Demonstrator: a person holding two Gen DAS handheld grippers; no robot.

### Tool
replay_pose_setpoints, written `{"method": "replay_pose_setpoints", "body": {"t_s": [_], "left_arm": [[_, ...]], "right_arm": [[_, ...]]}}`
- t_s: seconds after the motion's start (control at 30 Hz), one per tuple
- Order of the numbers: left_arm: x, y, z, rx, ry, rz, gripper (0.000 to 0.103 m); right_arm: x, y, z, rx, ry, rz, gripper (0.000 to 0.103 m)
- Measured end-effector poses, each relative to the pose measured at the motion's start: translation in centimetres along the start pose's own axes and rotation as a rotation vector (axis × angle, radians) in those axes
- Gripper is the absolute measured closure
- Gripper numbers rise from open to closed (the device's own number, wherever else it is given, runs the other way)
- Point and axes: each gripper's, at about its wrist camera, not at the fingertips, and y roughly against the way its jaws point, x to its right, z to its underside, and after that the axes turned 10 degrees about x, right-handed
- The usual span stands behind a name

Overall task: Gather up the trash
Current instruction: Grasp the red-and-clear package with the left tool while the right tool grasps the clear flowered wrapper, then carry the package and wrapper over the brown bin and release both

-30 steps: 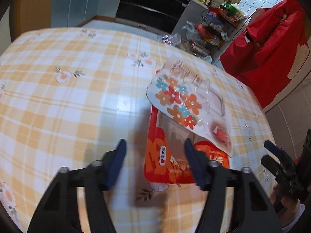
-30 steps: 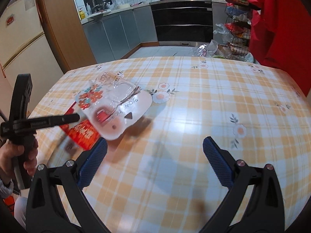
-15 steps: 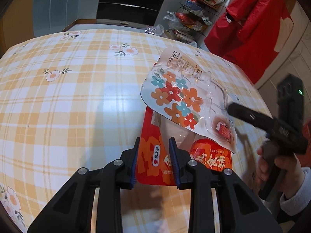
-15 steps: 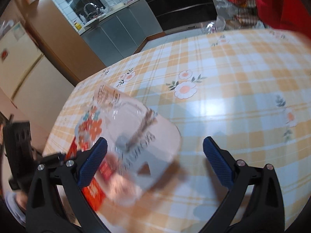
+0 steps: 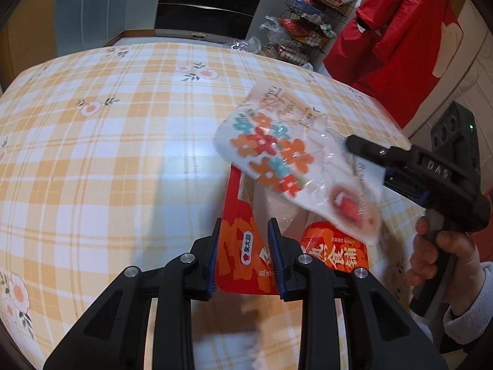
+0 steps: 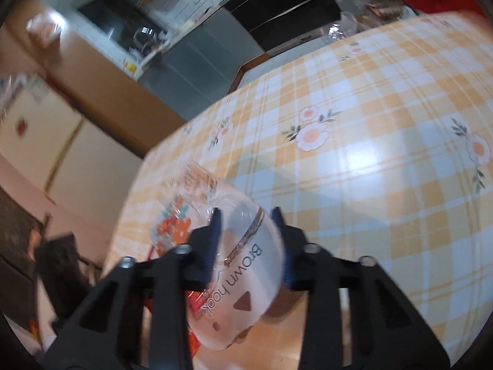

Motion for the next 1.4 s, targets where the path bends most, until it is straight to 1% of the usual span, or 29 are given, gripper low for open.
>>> {"method": "replay_pose_setpoints", "body": {"t_s": [0.03, 0.17, 0.27, 0.5, 0.57, 0.6, 0.7, 0.8, 0.93, 1.03, 1.17, 1.3, 1.4], "left_arm": [[0.0, 0.1, 0.0, 0.002, 0.001, -0.004, 0.076], [0.4, 0.6, 0.1, 0.007, -0.021, -0.027, 0.076], [0.2, 0.9, 0.1, 0.01, -0.008, -0.036, 0.078], [0.3, 1.8, 0.1, 0.02, -0.025, -0.063, 0.078], [-0.3, 1.9, 0.2, 0.014, -0.003, -0.076, 0.078], [-0.6, 1.9, 0.2, 0.014, 0.011, -0.076, 0.078], [-1.2, 2.3, 0.4, 0.021, 0.026, -0.093, 0.078], [-1.7, 2.8, 0.4, 0.032, 0.02, -0.121, 0.078], [-2.8, 3.6, 0.4, 0.051, 0.041, -0.155, 0.079], [-3.5, 4.4, 0.5, 0.07, 0.053, -0.178, 0.079], [-3.3, 5.7, 0.7, 0.089, 0.033, -0.198, 0.079], [-3.1, 7.5, 0.9, 0.118, 0.015, -0.211, 0.079], [-3.0, 9.3, 0.9, 0.146, 0.009, -0.22, 0.079]], "right_arm": [[0.1, 0.6, -0.3, 0.018, -0.007, -0.008, 0.078], [-0.4, 1.8, -0.6, 0.029, 0.016, -0.031, 0.083], [-0.9, 3.2, -0.9, 0.069, 0.029, -0.054, 0.086], [-3.6, 5.9, -1.9, 0.141, 0.103, -0.092, 0.091], [-4.4, 6.8, -2.4, 0.171, 0.116, -0.108, 0.093], [-4.6, 7.2, -2.7, 0.181, 0.114, -0.117, 0.097], [-5.4, 8.5, -3.4, 0.217, 0.132, -0.115, 0.097], [-5.9, 9.6, -3.7, 0.232, 0.205, -0.061, 0.097], [-5.3, 10.2, -3.2, 0.218, 0.288, 0.026, 0.097], [-4.1, 10.5, -2.8, 0.199, 0.297, 0.08, 0.097], [-2.9, 11.1, -2.3, 0.193, 0.298, 0.136, 0.097], [-3.1, 12.1, -1.6, 0.184, 0.345, 0.187, 0.097], [-3.5, 12.7, -1.2, 0.182, 0.356, 0.209, 0.097]]}}
